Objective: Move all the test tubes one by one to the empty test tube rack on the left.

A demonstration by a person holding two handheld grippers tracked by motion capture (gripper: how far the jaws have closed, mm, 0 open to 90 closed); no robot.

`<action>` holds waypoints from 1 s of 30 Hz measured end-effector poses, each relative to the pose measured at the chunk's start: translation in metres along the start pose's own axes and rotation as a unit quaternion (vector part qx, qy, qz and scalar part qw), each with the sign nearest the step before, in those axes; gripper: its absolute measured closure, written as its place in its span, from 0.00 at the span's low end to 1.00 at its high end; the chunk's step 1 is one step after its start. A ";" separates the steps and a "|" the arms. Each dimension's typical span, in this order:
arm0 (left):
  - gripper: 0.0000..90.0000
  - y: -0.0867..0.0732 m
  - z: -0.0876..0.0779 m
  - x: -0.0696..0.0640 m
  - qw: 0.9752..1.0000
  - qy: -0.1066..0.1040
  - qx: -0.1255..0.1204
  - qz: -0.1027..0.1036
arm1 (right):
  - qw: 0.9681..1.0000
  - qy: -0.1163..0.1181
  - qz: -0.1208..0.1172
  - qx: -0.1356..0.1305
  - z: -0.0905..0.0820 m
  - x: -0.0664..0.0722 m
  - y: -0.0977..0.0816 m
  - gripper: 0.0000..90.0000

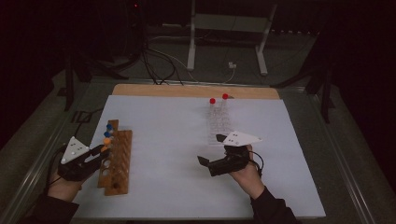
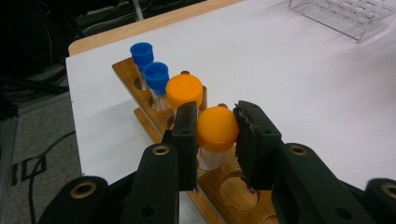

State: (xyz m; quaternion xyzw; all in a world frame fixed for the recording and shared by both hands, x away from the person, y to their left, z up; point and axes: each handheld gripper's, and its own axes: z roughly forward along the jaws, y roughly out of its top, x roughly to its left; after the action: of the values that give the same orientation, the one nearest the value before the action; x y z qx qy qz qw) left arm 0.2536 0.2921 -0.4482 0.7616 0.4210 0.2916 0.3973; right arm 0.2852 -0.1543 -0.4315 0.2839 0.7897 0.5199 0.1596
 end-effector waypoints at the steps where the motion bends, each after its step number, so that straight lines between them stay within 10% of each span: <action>1: 0.78 0.000 0.000 0.000 1.000 -0.003 0.000 -0.001 | 1.000 0.001 0.001 -0.001 0.000 0.000 0.000 0.00; 14: 0.19 0.026 -0.022 -0.024 0.998 -0.047 -0.044 -0.005 | 1.000 -0.014 0.002 -0.010 -0.005 -0.009 0.004 0.00; 30: 0.04 0.036 -0.004 -0.081 0.982 -0.164 -0.087 0.026 | 0.996 -0.089 0.005 -0.023 0.005 -0.077 0.010 0.00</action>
State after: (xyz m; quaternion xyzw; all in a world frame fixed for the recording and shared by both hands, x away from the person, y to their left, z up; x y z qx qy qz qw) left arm 0.2268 0.2108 -0.4245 0.7722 0.3028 0.2088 0.5181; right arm 0.3514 -0.1955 -0.4280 0.3293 0.7589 0.5112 0.2330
